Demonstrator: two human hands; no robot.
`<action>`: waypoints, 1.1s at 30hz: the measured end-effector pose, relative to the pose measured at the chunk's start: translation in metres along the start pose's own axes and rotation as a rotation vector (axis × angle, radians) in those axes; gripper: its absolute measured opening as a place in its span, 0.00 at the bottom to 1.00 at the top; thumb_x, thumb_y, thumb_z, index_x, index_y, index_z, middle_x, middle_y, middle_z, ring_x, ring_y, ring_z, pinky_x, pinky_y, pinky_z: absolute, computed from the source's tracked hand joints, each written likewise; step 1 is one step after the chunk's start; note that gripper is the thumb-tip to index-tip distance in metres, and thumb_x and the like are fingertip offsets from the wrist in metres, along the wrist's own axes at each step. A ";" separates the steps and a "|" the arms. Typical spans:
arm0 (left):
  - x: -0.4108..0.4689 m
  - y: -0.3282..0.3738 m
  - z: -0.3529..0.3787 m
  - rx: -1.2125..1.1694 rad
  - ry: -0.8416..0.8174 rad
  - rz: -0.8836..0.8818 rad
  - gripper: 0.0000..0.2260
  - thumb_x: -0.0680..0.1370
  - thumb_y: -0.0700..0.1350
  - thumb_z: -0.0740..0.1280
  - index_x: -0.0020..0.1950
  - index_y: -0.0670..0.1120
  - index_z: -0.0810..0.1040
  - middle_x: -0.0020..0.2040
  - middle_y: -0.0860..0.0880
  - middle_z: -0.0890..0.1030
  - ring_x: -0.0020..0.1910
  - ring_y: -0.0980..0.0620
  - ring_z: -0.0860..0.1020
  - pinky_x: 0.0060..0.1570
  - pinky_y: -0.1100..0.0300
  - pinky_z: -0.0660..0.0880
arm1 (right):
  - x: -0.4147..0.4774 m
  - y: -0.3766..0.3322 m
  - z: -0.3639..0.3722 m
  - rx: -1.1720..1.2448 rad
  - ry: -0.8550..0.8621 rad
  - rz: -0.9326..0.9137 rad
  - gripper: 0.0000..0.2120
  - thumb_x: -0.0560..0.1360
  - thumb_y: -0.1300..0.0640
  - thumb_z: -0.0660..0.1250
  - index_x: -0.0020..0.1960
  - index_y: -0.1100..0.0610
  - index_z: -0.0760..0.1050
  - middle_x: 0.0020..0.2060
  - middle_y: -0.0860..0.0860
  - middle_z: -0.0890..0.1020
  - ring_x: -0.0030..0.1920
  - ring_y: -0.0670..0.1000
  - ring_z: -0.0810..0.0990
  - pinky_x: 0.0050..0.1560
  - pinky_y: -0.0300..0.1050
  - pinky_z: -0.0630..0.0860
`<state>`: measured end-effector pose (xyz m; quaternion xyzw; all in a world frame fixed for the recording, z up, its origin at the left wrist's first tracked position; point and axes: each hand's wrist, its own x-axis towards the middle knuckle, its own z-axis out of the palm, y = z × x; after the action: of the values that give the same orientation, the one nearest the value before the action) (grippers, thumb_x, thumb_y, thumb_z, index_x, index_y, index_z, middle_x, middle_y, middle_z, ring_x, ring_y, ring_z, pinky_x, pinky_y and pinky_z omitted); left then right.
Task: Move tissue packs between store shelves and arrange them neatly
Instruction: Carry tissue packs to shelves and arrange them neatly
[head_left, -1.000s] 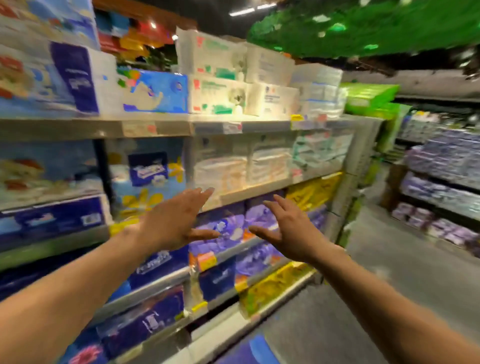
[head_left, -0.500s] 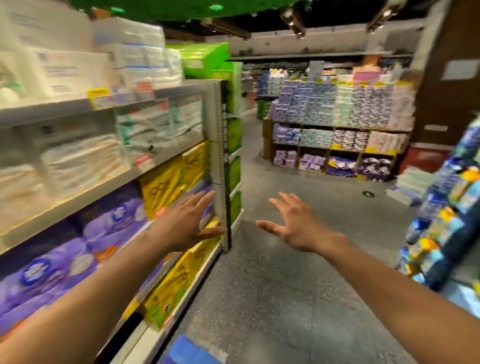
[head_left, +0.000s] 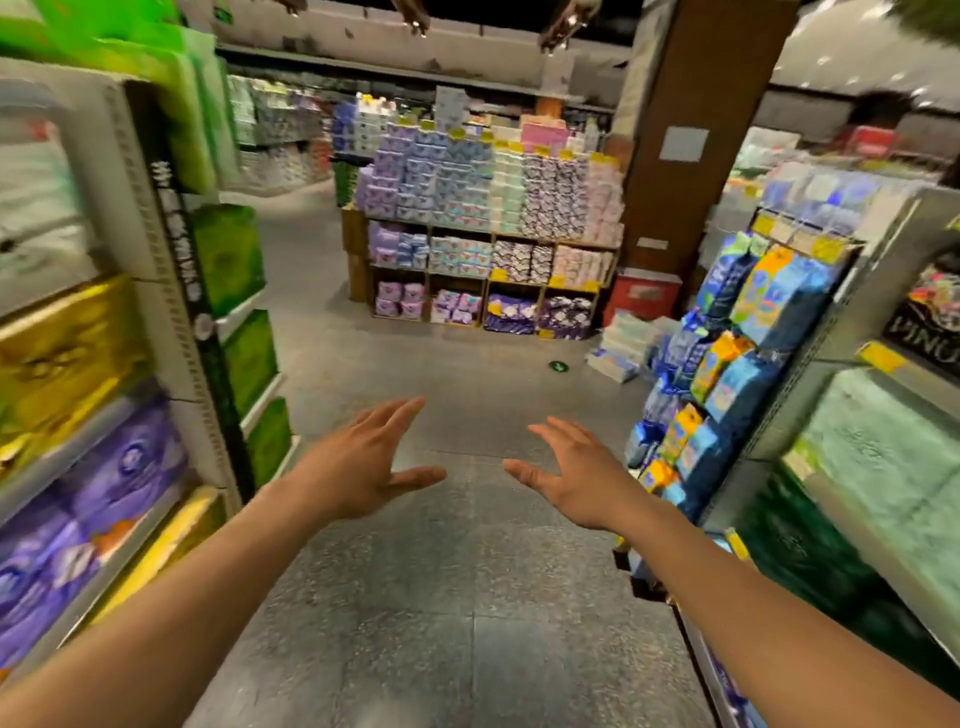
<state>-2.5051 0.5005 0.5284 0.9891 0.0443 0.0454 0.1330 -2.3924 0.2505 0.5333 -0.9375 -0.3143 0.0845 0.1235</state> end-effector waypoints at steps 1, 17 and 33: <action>0.029 -0.007 0.004 -0.003 -0.016 0.022 0.44 0.74 0.73 0.57 0.83 0.55 0.44 0.82 0.50 0.53 0.79 0.48 0.58 0.75 0.52 0.59 | 0.024 0.011 0.001 0.000 0.004 0.018 0.40 0.77 0.29 0.56 0.82 0.51 0.56 0.82 0.52 0.56 0.81 0.53 0.52 0.79 0.51 0.53; 0.532 -0.056 0.037 0.021 -0.147 0.441 0.48 0.71 0.77 0.52 0.83 0.50 0.48 0.82 0.47 0.56 0.79 0.48 0.59 0.76 0.58 0.55 | 0.376 0.194 -0.057 0.125 0.176 0.420 0.39 0.78 0.29 0.55 0.81 0.51 0.58 0.81 0.52 0.59 0.81 0.53 0.55 0.79 0.52 0.56; 1.023 -0.074 0.105 0.020 -0.275 0.433 0.48 0.70 0.78 0.50 0.83 0.54 0.43 0.83 0.48 0.52 0.81 0.49 0.54 0.78 0.52 0.56 | 0.774 0.426 -0.140 0.147 0.078 0.513 0.41 0.77 0.28 0.53 0.82 0.50 0.53 0.82 0.52 0.53 0.82 0.54 0.50 0.79 0.61 0.55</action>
<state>-1.4849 0.6467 0.4881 0.9736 -0.1868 -0.0628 0.1153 -1.5071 0.3686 0.4830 -0.9775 -0.0546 0.0995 0.1778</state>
